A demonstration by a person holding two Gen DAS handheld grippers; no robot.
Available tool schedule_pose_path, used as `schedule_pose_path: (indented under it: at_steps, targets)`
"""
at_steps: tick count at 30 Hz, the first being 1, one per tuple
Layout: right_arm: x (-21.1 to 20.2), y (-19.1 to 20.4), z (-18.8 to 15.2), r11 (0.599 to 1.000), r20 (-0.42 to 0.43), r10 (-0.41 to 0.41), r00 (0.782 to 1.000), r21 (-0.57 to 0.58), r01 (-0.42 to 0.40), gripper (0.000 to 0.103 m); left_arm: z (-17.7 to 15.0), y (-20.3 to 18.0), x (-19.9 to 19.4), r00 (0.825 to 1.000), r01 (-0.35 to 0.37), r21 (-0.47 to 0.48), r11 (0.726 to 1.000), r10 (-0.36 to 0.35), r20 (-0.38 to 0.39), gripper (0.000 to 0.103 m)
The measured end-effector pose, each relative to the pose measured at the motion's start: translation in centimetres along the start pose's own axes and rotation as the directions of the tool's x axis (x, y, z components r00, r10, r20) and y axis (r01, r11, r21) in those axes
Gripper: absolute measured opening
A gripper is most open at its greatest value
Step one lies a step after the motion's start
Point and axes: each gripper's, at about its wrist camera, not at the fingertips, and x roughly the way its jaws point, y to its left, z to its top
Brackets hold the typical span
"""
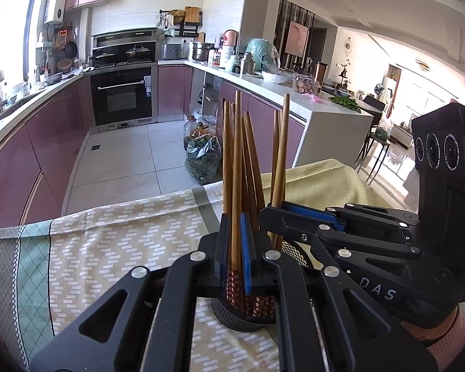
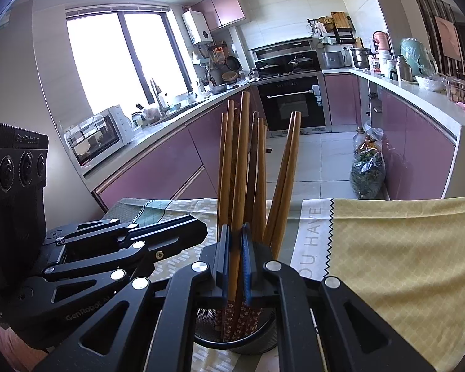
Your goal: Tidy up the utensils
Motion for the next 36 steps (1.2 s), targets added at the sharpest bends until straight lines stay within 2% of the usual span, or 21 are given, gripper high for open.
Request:
schedule_pose_path:
  at_steps: [8,11,13,14,16,18,20,21,22,23,27,29,32,36]
  targets:
    - [0.3,-0.4,0.1,1.0,0.001,-0.008,1.0,0.017,0.008,0.01,-0.8,0.5,0.4,1.0,0.005,-0.008,1.0,-0.005,0.001,0.008]
    - [0.2,-0.7,0.0,1.0,0.005,-0.009,1.0,0.03,0.009,0.015,-1.1,0.8,0.3,1.0,0.007,-0.017,1.0,-0.007,0.003,0.012]
    - [0.2,-0.8,0.0,0.999,0.006,-0.009,1.0,0.034,0.009,0.015,-1.3,1.1,0.3,1.0,0.006,-0.023,1.0,-0.006,0.005,0.018]
    - [0.1,-0.8,-0.1,0.999,0.007,-0.008,1.0,0.034,0.008,0.016,-1.5,1.2,0.2,1.0,0.003,-0.026,1.0,-0.003,0.007,0.024]
    - [-0.1,-0.7,-0.2,0.999,0.01,-0.007,1.0,0.032,0.007,0.021,-1.8,1.4,0.0,1.0,-0.004,-0.03,1.0,0.005,0.015,0.031]
    - [-0.4,-0.6,-0.5,1.0,0.018,-0.008,1.0,0.028,0.008,0.033,-2.2,1.6,-0.4,0.999,-0.019,-0.031,0.999,0.02,0.03,0.037]
    - [-0.9,-0.5,-0.7,1.0,0.026,-0.013,1.0,0.02,0.013,0.037,-2.6,1.8,-1.2,0.998,-0.036,-0.034,0.999,0.038,0.051,0.049]
    - [-1.2,-0.3,-0.9,1.0,0.033,-0.018,0.999,0.013,0.017,0.041,-2.9,2.1,-1.7,0.997,-0.047,-0.034,0.998,0.049,0.065,0.052]
    - [-1.5,-0.2,-1.0,1.0,0.041,-0.021,0.999,0.008,0.021,0.044,-3.2,2.3,-2.2,0.995,-0.059,-0.034,0.998,0.061,0.08,0.061]
    - [-1.9,0.0,-1.2,1.0,0.052,-0.028,0.998,0.002,0.028,0.052,-3.5,2.5,-2.7,0.992,-0.077,-0.036,0.996,0.08,0.098,0.072]
    - [-3.4,0.5,-2.2,0.997,0.104,-0.07,0.992,-0.026,0.073,0.083,-5.0,3.8,-5.1,0.974,-0.154,-0.05,0.987,0.16,0.159,0.097]
    - [-4.0,0.9,-2.7,0.995,0.121,-0.084,0.989,-0.048,0.091,0.085,-5.8,4.1,-6.2,0.965,-0.184,-0.057,0.981,0.191,0.181,0.097]
    - [-4.7,1.6,-3.4,0.988,0.148,-0.125,0.981,-0.072,0.136,0.096,-7.1,4.5,-7.6,0.952,-0.223,-0.067,0.973,0.232,0.201,0.097]
    - [-5.9,3.0,-4.6,0.981,0.192,-0.142,0.971,-0.107,0.165,0.096,-8.5,4.5,-9.8,0.925,-0.276,-0.082,0.958,0.288,0.246,0.097]
